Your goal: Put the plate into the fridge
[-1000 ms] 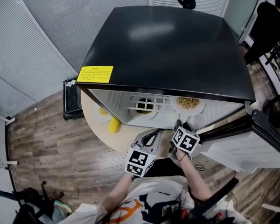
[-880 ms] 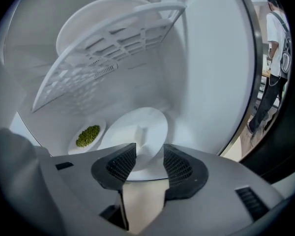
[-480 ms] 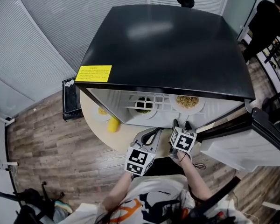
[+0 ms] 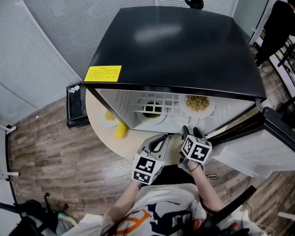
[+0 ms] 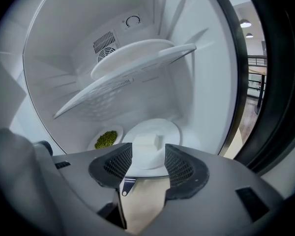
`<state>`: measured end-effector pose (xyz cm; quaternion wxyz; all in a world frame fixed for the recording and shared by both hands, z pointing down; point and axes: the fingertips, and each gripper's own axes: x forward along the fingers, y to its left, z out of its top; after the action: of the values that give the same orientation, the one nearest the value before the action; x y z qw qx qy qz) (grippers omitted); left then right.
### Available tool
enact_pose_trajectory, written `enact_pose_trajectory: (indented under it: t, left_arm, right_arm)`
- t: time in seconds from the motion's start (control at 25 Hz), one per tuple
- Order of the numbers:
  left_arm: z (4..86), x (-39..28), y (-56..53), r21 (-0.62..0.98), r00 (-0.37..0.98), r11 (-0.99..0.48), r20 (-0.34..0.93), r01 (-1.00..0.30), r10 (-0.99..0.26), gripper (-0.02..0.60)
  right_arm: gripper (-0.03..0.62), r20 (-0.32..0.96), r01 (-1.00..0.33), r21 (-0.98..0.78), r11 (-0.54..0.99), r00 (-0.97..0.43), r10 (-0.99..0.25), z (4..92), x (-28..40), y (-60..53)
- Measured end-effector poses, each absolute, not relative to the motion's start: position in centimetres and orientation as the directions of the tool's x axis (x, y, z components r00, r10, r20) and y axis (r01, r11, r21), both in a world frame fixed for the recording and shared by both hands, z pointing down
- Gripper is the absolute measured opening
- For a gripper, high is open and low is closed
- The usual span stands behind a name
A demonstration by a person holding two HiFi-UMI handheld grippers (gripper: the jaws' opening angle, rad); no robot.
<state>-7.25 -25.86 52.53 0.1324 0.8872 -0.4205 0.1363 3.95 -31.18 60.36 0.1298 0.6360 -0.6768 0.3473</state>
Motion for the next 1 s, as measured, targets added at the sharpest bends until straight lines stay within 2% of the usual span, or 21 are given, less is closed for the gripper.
enact_pose_trajectory:
  t: [0.04,0.12,0.2,1.0]
  left_arm:
    - [52.4,-7.3,-25.7,0.117,0.608,-0.611,0.350,-0.783,-0.712,0.012]
    - [52.3,-7.5,-25.4,0.112,0.608,-0.612,0.347,-0.783,-0.714,0.012]
    - [52.1,-7.7,-24.9,0.110,0.609,-0.614,0.346,-0.782,-0.714,0.012]
    - [52.5,-8.4,-18.8,0.146,0.629,-0.621,0.331,-0.770,-0.703,0.012]
  right_arm:
    - [0.205,0.612,-0.947,-0.318,-0.048,-0.167,-0.773,60.2,3.8,-31.0]
    - [0.114,0.599,-0.935,-0.350,-0.047,-0.185,-0.779,59.9,3.6,-30.5]
    - [0.081,0.588,-0.922,-0.385,-0.049,-0.204,-0.783,59.6,3.4,-30.0]
    - [0.043,0.585,-0.896,-0.445,-0.015,-0.277,-0.762,58.1,2.0,-22.4]
